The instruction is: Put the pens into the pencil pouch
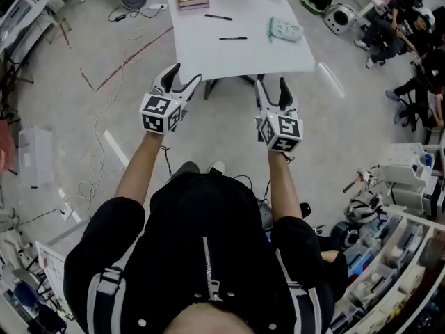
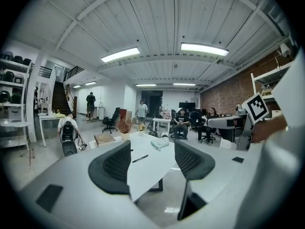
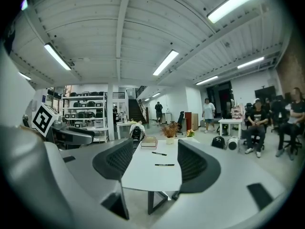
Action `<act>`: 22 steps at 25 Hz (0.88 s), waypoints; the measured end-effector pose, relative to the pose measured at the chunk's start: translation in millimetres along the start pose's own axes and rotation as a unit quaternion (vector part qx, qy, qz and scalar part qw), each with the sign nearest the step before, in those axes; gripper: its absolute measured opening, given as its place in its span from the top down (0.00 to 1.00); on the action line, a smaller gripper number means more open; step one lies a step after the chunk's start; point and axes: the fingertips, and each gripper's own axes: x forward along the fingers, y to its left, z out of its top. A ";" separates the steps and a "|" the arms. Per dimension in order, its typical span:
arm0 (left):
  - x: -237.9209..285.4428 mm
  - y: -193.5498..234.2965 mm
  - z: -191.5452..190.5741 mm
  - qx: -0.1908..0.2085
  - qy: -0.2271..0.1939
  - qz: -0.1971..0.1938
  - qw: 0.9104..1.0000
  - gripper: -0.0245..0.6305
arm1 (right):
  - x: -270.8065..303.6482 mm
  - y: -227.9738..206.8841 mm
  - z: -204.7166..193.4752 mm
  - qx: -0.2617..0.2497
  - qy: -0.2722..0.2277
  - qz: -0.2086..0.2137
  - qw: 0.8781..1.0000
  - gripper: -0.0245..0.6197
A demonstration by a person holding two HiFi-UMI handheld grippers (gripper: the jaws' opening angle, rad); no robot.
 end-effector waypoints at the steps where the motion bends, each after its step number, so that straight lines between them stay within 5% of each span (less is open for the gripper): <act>1: 2.2 -2.9 -0.6 0.001 0.001 0.001 1.000 0.52 | 0.6 -3.6 -0.4 0.000 0.000 0.002 1.000 0.51; 12: 41.1 -5.3 -8.5 0.011 0.011 0.009 1.000 0.52 | 25.9 -39.0 -12.5 0.011 0.013 0.005 1.000 0.51; 22: 138.9 32.3 -15.0 0.004 0.023 -0.004 1.000 0.52 | 105.7 -83.6 -13.8 0.008 0.030 -0.004 0.999 0.51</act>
